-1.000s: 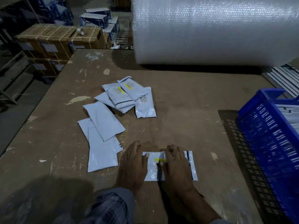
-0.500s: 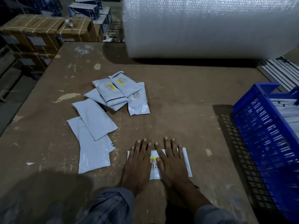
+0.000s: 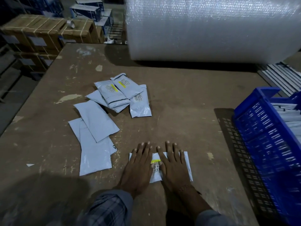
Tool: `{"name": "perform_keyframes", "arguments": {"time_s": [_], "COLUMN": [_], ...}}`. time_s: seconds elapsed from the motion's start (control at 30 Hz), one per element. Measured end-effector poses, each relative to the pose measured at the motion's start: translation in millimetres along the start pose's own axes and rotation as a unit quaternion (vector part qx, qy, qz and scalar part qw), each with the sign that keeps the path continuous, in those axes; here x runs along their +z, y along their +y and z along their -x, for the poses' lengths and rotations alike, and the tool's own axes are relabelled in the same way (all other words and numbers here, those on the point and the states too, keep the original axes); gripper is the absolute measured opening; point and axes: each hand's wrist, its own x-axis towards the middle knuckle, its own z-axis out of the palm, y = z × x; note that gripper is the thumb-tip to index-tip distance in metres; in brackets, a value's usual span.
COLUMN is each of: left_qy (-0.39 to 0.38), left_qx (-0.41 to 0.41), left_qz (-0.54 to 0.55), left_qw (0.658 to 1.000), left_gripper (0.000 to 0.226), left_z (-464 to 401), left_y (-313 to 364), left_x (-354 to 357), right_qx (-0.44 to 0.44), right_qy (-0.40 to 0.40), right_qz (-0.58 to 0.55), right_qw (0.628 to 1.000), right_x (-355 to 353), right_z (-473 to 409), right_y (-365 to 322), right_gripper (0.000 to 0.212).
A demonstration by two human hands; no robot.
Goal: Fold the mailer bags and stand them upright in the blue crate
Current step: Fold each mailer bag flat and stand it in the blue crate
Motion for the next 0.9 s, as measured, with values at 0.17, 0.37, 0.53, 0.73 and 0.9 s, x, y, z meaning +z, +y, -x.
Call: {"name": "perform_keyframes", "arguments": {"time_s": [0.17,0.37,0.53,0.73,0.9], "left_qy": [-0.009,0.014,-0.016,-0.028,-0.015], "left_qx": [-0.006,0.028,0.013,-0.048,0.028], "left_qz": [-0.006,-0.029,-0.021,-0.024,-0.008], "left_qw": [1.0,0.999,1.0,0.998,0.999], "left_gripper": [0.067,0.068,0.066,0.074,0.069], "left_z": [-7,11,-1,6,22], "left_y": [-13,17,-11,18,5], "left_x": [-10,-2,-12,-2,-15], "right_qx": [-0.008,-0.007,0.002,-0.022,0.026], "right_qy": [0.011,-0.002,0.005,0.004,0.016], "right_qz": [0.008,0.004,-0.01,-0.004,-0.011], "right_qw": [1.0,1.0,1.0,1.0,0.999], "right_x": [2,4,4,3,-2], "right_z": [26,8,26,33,-11], "right_y": [-6,4,-6,1,5], "right_gripper": [0.061,0.056,0.058,0.062,0.058]}}
